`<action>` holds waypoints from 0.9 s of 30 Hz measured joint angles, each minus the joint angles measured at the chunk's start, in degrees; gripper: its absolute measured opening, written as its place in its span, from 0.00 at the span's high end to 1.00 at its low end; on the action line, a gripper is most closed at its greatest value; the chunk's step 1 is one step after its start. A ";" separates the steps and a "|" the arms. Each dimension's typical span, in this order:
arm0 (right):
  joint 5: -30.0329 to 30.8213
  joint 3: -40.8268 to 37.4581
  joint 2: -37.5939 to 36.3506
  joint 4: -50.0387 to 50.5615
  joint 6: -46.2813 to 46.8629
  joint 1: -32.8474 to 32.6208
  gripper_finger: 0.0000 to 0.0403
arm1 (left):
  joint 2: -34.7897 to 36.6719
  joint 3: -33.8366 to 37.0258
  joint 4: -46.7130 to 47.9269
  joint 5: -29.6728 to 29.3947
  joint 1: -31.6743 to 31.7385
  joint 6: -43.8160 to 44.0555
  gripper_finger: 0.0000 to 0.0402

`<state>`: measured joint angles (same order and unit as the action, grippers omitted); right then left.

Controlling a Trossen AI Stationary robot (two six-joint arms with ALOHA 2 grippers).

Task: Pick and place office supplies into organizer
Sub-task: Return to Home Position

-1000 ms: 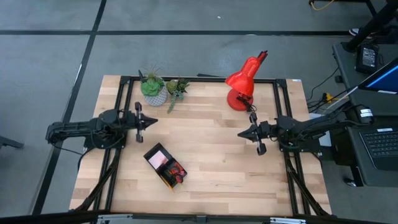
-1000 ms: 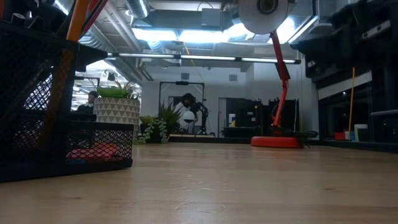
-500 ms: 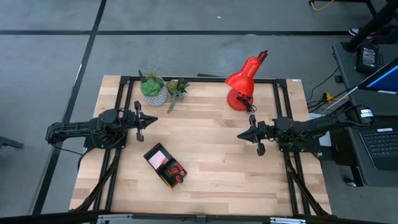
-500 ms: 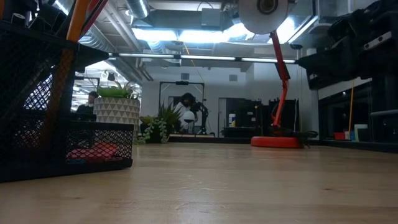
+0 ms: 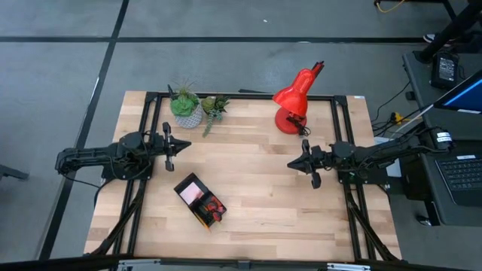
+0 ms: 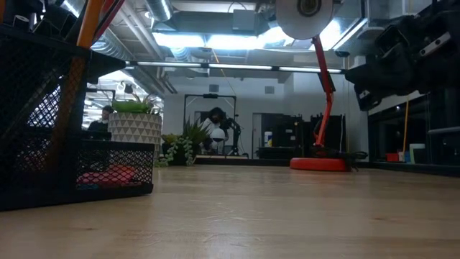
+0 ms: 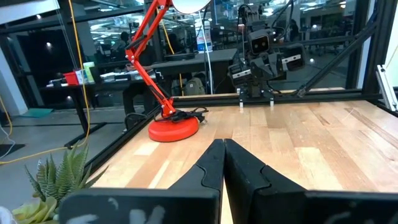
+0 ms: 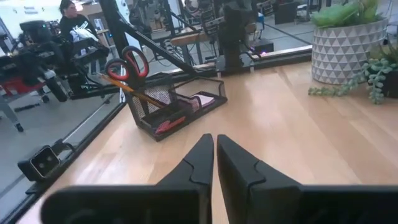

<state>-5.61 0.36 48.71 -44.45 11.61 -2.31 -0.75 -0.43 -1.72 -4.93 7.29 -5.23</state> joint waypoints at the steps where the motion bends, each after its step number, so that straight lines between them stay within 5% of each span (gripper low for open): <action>1: 0.00 0.00 0.00 0.00 -0.67 0.00 0.94 | 0.00 0.00 0.00 0.00 0.00 0.00 0.99; 11: 0.15 0.09 -3.47 -3.95 -7.21 -1.62 0.94 | -0.02 0.00 0.00 -0.02 0.00 0.00 0.98; 27: -2.03 0.07 -42.74 34.62 -7.60 -2.78 0.94 | -0.02 0.00 0.00 -0.07 0.00 0.00 0.98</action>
<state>-7.64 0.43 5.97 -9.83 4.01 -5.09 -0.78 -0.43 -1.72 -4.99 7.29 -5.23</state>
